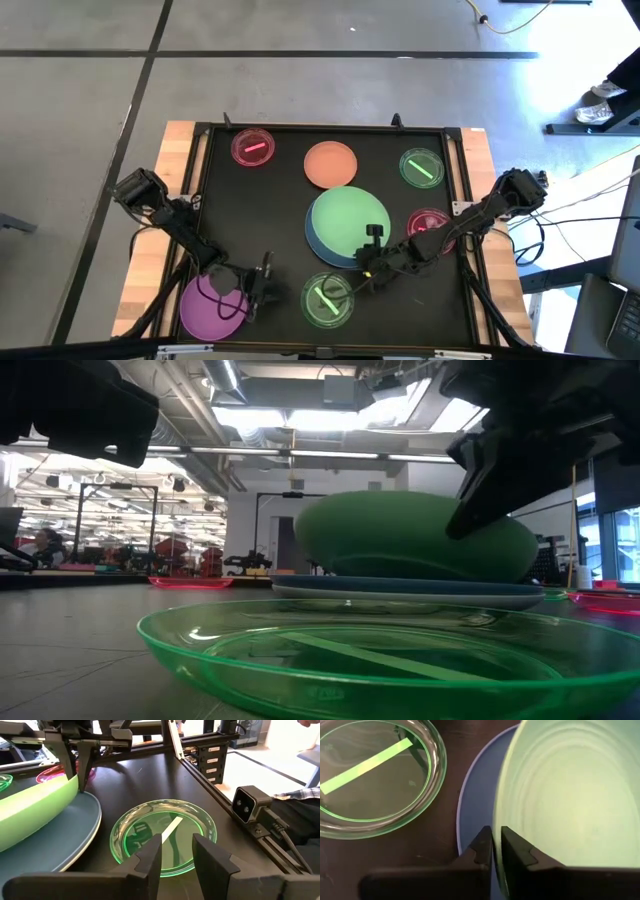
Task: Stack plastic plates
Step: Stack the green plate on top of the blue plate, then stack the orange plate on top of the green plate
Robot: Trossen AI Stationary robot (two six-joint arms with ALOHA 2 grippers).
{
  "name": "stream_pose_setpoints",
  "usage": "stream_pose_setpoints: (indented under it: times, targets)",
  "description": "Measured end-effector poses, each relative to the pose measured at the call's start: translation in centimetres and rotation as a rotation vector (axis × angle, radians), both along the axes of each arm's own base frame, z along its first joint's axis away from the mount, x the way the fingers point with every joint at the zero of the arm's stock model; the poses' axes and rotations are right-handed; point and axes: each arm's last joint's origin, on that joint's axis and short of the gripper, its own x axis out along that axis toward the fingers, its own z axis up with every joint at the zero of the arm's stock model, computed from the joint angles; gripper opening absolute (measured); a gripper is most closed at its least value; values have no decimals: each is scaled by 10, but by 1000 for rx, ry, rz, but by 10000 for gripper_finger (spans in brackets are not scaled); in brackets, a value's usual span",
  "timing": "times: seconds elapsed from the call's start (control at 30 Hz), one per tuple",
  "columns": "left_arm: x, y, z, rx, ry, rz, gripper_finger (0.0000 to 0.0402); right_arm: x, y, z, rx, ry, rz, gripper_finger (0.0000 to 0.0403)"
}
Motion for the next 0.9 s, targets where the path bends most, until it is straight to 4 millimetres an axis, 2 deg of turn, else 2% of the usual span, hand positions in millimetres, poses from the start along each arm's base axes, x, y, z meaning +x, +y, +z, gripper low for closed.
stream_pose_setpoints:
  times: [0.3,0.43,0.53,0.6,0.73,0.9]
  targets:
    - [0,0,0,0,0,0,102,1,1,1,20,-18,-10,103]
    - [0,0,0,0,-1,0,102,3,4,5,64,3,19,116]
    - [2,1,3,-5,-27,21,102,2,13,18,115,-10,58,117]
    - [9,4,11,16,-71,102,102,-1,24,28,123,-57,87,117]
    - [30,17,38,68,-143,289,102,-18,50,33,65,-134,118,117]
    - [63,54,75,103,-97,452,102,-41,79,24,5,-217,98,117]
